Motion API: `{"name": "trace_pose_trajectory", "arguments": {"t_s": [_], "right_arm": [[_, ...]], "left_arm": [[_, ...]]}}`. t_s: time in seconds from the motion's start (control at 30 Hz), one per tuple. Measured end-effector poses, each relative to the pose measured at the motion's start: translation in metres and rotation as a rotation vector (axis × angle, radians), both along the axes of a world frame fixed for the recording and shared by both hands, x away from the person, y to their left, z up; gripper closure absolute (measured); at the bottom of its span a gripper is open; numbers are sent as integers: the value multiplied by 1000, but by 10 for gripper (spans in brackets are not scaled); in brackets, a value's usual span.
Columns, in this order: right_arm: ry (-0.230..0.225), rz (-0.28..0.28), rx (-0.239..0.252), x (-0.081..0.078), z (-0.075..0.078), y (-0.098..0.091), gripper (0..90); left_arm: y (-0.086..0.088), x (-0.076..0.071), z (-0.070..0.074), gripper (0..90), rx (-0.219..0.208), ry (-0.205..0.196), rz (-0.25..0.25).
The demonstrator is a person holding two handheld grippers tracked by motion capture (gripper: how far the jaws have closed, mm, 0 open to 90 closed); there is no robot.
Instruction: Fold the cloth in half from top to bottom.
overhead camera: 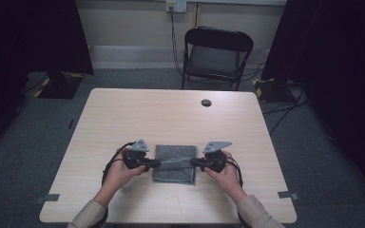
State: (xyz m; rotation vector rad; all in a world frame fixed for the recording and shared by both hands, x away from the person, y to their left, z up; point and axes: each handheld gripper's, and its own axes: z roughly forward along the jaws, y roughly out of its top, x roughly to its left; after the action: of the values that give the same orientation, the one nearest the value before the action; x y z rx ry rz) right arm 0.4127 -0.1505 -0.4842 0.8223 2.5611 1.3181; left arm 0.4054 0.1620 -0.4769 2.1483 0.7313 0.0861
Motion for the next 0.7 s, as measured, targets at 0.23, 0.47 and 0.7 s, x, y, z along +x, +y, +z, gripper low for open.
{"name": "trace_pose_trajectory", "arguments": {"t_s": [0.23, 0.47, 0.7], "right_arm": [[-18, 1, 49, -4, 13, -8, 880], [-55, 12, 82, -10, 33, -6, 880], [-76, 75, 102, -36, 44, -6, 880]], "left_arm": [[4, -2, 31, 870, -30, -63, -16], [12, -7, 56, 869, -57, -104, -17], [21, -30, 51, 870, -74, -91, -44]]}}
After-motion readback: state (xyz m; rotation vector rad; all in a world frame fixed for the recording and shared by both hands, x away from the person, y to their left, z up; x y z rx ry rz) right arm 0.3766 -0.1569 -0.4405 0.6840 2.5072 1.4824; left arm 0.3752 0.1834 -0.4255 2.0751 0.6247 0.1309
